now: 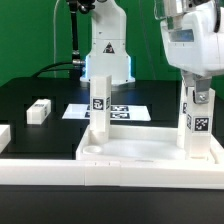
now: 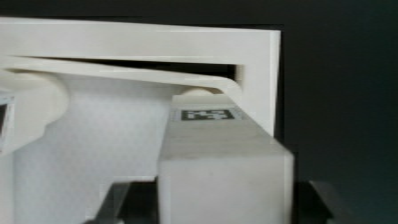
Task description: Assemble desk
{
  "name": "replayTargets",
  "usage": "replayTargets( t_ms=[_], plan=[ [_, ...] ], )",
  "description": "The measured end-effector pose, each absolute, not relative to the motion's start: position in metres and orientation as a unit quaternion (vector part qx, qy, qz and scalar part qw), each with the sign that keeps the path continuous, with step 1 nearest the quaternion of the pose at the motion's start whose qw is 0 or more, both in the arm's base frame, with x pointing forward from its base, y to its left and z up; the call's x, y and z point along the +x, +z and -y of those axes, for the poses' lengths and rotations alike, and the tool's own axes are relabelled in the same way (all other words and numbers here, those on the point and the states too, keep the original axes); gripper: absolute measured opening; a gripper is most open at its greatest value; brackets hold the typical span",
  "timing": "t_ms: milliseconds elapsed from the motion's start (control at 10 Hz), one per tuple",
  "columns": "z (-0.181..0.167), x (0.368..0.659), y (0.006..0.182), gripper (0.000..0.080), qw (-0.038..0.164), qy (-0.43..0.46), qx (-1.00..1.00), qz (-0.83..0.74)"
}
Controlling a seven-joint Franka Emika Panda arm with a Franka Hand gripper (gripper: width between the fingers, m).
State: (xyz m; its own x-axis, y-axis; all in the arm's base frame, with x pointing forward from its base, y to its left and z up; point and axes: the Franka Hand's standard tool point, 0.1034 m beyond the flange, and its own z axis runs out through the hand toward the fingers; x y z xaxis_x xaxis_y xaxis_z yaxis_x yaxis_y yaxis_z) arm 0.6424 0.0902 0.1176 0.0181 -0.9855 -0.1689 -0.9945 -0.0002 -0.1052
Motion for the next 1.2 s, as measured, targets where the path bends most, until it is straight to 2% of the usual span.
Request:
replayTargets(
  t_ms=[100, 300, 400, 600, 1000, 1100, 1200],
  plan=[
    [-0.090, 0.643, 0.118, 0.0294, 0.098, 0.021, -0.712, -0.695],
    [-0.091, 0.643, 0.117, 0.0606, 0.097, 0.021, -0.716, -0.691],
    [-0.099, 0.641, 0.115, 0.0636, 0.089, 0.007, -0.801, -0.592],
    [-0.118, 0.635, 0.114, 0.0647, 0.087, 0.003, -0.863, -0.498],
    [-0.109, 0.636, 0.113, 0.0649, 0.074, -0.010, -0.919, -0.387],
    [-0.103, 0.636, 0.112, 0.0649, 0.057, -0.014, -0.961, -0.272],
    [-0.098, 0.638, 0.110, 0.0649, 0.049, -0.007, -0.979, -0.197]
  ],
)
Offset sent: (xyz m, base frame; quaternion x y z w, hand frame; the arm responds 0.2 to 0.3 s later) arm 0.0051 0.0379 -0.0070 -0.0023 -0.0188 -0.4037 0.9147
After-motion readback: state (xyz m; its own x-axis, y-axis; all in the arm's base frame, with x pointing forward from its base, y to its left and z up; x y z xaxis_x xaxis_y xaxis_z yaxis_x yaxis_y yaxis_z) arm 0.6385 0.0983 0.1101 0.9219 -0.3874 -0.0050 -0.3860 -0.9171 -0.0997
